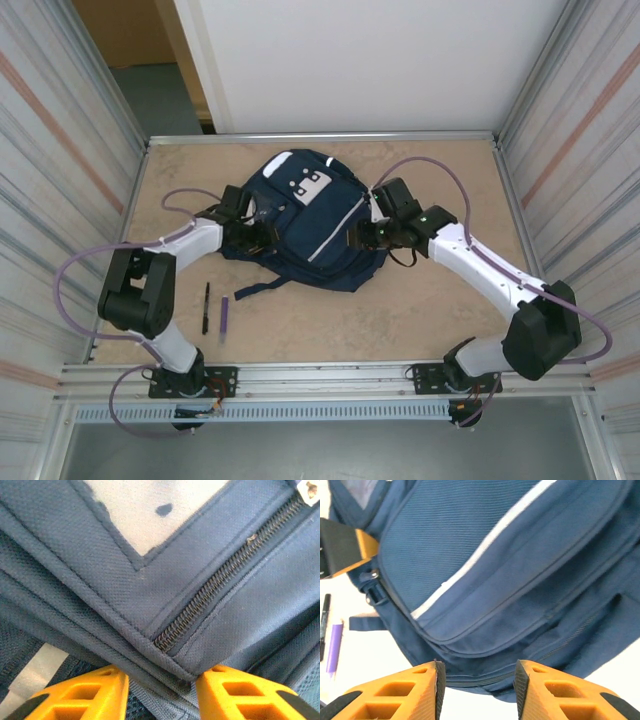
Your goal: Pack the student bag
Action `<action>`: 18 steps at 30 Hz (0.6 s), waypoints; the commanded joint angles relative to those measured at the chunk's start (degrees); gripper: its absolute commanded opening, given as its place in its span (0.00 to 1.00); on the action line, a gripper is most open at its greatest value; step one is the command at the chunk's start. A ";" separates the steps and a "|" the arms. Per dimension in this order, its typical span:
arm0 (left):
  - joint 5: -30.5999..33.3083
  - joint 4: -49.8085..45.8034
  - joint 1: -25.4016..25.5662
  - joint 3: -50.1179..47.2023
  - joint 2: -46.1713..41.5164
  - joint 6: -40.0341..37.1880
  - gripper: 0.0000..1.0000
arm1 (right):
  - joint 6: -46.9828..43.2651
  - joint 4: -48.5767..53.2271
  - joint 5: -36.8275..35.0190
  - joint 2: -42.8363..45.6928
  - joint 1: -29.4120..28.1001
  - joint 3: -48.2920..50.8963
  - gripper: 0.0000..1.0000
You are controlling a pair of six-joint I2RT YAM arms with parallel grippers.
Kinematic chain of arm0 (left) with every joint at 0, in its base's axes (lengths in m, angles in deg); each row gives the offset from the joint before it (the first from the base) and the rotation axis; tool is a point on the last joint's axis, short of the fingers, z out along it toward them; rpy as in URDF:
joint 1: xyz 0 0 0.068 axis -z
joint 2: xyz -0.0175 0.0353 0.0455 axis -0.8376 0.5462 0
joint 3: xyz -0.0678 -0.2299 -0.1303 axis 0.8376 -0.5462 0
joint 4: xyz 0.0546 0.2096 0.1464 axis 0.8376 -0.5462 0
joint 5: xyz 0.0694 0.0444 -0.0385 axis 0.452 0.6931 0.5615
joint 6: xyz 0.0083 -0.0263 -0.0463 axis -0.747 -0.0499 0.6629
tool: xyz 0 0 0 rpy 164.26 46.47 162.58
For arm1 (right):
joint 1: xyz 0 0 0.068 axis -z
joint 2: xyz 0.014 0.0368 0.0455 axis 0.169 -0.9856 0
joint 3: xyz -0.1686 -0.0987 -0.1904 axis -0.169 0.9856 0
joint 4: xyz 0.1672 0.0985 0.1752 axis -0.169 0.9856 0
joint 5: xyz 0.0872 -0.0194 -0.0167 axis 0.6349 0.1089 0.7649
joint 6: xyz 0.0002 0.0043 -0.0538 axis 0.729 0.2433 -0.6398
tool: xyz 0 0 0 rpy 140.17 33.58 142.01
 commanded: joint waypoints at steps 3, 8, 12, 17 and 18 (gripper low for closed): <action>1.38 -1.16 1.73 -0.41 0.37 0.93 0.12 | 3.96 -4.50 -0.59 -2.92 -7.85 -0.96 0.42; -1.17 -1.71 4.68 -1.60 -6.37 3.38 0.01 | 13.01 -9.02 -7.54 -5.71 -16.93 -0.93 0.47; -3.13 -1.57 6.63 -1.24 -10.06 5.57 0.00 | 12.05 -16.36 -8.17 -8.51 -18.45 0.52 0.46; -4.32 0.64 8.59 -3.43 -13.59 10.34 0.00 | 9.05 -15.90 -8.42 -15.92 -14.24 -1.37 0.45; -3.88 1.98 9.28 -4.63 -14.49 11.37 0.00 | 8.33 -16.58 -7.80 -16.98 -13.01 -1.06 0.45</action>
